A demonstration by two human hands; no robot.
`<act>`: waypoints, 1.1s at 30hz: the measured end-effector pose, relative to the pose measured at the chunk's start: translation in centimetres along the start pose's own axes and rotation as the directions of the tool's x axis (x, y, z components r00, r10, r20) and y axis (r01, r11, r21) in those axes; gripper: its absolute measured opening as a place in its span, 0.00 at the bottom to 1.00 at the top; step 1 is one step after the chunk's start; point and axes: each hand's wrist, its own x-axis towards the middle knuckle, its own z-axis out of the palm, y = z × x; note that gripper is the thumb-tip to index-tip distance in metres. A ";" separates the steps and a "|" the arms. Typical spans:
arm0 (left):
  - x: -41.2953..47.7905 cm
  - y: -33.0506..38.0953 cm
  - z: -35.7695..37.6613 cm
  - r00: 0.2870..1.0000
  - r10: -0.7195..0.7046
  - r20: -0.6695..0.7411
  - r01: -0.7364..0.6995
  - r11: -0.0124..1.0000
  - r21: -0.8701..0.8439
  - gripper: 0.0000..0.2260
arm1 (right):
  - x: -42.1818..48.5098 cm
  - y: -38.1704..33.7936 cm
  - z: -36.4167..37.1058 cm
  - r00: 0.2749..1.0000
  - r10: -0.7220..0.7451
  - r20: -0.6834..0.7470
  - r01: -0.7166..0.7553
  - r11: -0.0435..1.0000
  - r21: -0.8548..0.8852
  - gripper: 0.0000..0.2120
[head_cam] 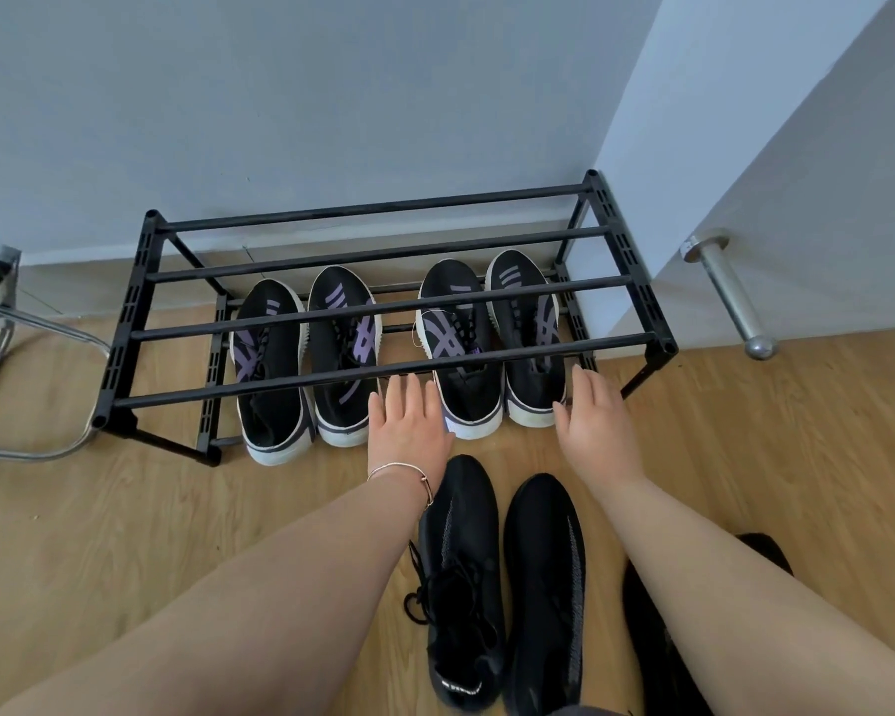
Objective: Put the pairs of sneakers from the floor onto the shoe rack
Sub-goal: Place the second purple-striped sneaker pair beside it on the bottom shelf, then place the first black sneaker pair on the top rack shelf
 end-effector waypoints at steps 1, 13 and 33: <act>-0.5 0.2 0.0 1.000 -0.008 0.014 0.008 1.000 -0.004 0.31 | -0.5 0.1 -0.1 1.000 -0.020 -0.006 0.019 1.000 -0.015 0.25; -7.6 0.3 2.5 0.970 -0.136 0.200 0.151 0.987 -0.061 0.34 | -8.6 1.9 -0.1 0.963 -0.123 0.241 0.136 0.990 -0.035 0.31; -17.4 1.4 8.7 0.814 -0.289 0.503 0.573 0.542 -0.615 0.19 | -21.7 4.2 1.0 0.654 0.190 0.732 -0.599 0.721 0.348 0.37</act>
